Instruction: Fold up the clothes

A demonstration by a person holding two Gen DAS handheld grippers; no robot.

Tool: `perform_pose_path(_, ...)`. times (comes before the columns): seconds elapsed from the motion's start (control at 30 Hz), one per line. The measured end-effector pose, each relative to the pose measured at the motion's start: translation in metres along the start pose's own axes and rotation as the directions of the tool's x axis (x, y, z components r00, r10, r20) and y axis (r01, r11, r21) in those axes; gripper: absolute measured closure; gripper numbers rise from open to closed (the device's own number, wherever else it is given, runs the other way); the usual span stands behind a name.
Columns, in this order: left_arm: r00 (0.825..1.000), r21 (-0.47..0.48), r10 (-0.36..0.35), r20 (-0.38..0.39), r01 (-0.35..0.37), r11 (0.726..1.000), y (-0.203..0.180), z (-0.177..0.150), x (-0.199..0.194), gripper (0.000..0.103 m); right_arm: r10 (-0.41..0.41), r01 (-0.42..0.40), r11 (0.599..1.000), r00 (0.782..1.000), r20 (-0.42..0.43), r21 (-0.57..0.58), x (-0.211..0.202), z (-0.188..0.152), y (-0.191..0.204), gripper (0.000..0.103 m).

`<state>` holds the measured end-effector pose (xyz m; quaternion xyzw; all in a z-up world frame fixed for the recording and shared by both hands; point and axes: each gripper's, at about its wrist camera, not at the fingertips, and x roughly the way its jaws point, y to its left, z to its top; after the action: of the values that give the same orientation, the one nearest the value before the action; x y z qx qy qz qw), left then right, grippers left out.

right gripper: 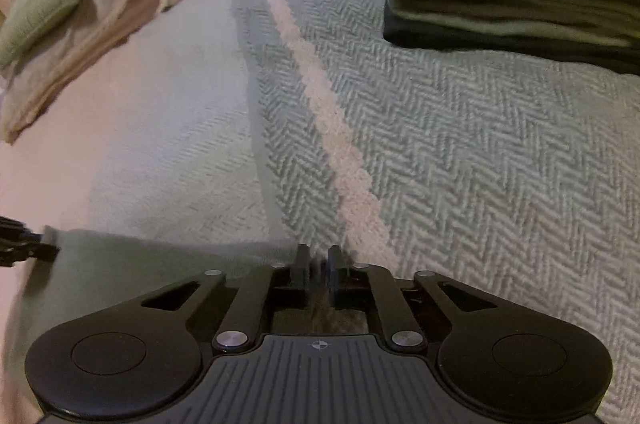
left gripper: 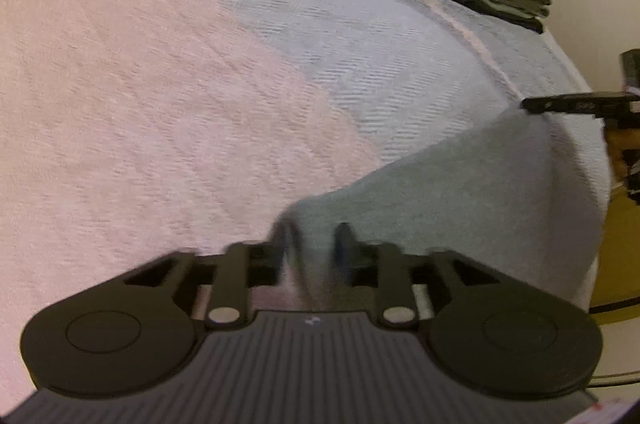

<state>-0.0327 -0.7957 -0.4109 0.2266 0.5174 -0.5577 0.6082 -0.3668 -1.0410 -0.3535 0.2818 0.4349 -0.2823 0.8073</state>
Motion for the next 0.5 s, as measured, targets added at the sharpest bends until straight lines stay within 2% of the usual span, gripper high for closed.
perform_pose_path(0.03,1.0,-0.002,0.008,0.0,-0.008,1.0,0.001,-0.001,-0.004,0.069,-0.017,0.018,1.0,0.999,0.027,-0.003,-0.008,0.0,0.003,0.08)
perform_pose_path(0.1,1.0,0.009,0.023,0.017,-0.024,1.0,0.004,-0.005,-0.02,0.069,-0.046,0.046,0.999,0.995,0.086,0.005,-0.03,-0.006,0.015,0.074)
perform_pose_path(0.17,0.998,0.035,0.044,0.034,-0.045,0.998,0.0,-0.01,-0.041,0.073,-0.052,0.048,0.998,0.99,0.129,0.036,-0.051,-0.018,0.03,0.074)
perform_pose_path(0.23,0.997,0.078,0.053,0.057,-0.057,0.995,-0.007,-0.013,-0.059,0.076,-0.023,0.012,0.998,0.987,0.16,0.065,-0.072,-0.041,0.059,0.074)
perform_pose_path(0.3,0.997,0.135,-0.011,0.08,0.0,0.991,-0.015,-0.019,-0.077,0.076,0.022,-0.04,0.994,0.985,0.17,0.099,-0.086,-0.07,0.097,0.074)
perform_pose_path(0.37,0.993,0.223,-0.083,0.079,0.064,0.973,-0.026,-0.022,-0.082,0.076,0.074,-0.092,0.989,0.985,0.153,0.116,-0.091,-0.104,0.138,0.074)
perform_pose_path(0.43,0.989,0.315,-0.138,0.053,0.114,0.942,-0.032,-0.025,-0.072,0.075,0.108,-0.125,0.984,0.984,0.141,0.124,-0.088,-0.139,0.177,0.074)
perform_pose_path(0.5,0.986,0.369,-0.167,0.017,0.149,0.917,-0.031,-0.027,-0.051,0.075,0.117,-0.136,0.979,0.985,0.13,0.15,-0.078,-0.167,0.198,0.074)
